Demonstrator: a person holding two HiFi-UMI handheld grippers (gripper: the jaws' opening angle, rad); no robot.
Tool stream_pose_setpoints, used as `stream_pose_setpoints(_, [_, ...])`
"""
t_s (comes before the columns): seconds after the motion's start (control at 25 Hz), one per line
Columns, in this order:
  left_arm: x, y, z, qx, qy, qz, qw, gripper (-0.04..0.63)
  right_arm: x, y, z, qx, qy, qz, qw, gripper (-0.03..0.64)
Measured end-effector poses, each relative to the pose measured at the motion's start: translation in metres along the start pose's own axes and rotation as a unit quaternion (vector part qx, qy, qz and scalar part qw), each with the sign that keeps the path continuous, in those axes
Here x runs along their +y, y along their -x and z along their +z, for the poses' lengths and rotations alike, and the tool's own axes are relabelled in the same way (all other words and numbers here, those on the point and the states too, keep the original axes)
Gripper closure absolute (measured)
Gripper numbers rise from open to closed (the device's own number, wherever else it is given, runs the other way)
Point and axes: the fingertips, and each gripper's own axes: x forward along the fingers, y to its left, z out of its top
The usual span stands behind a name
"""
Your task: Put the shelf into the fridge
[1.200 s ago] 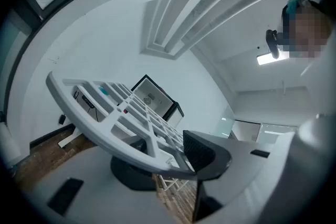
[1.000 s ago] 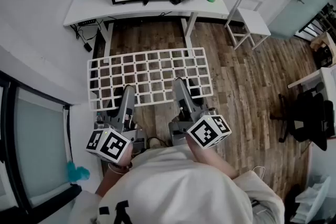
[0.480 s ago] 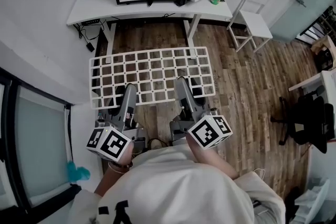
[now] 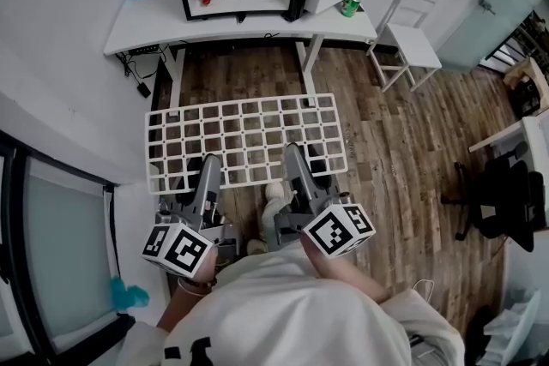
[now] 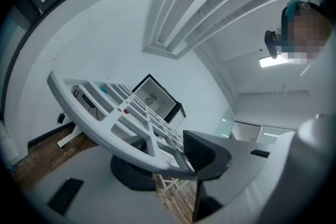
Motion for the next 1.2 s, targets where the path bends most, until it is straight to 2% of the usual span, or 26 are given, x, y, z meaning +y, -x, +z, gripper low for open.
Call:
stream_pose_setpoints(0.28, [0.016,-0.038,0.003,0.001,0.0,0.007,1.0,0.451,-0.019,-0.038,0.003,0.006,-0.004,-0.001,1.0,0.446])
stream_pose_setpoints(0.52, [0.032,-0.1,0.012,0.001,-0.004,0.011,0.9999,0.451,-0.046,-0.097,0.018,0.01,-0.007,0.003,1.0,0.446])
stream_pose_setpoints(0.84, [0.044,-0.18,0.032,-0.018,-0.012,0.018,0.9996,0.449,-0.074,-0.177,0.049,0.016,-0.002,0.025,1.0,0.446])
stream_pose_setpoints(1.2, [0.055,-0.241,0.036,-0.031,-0.01,0.03,0.999,0.449,-0.104,-0.234,0.069,0.028,-0.002,0.038,0.999,0.446])
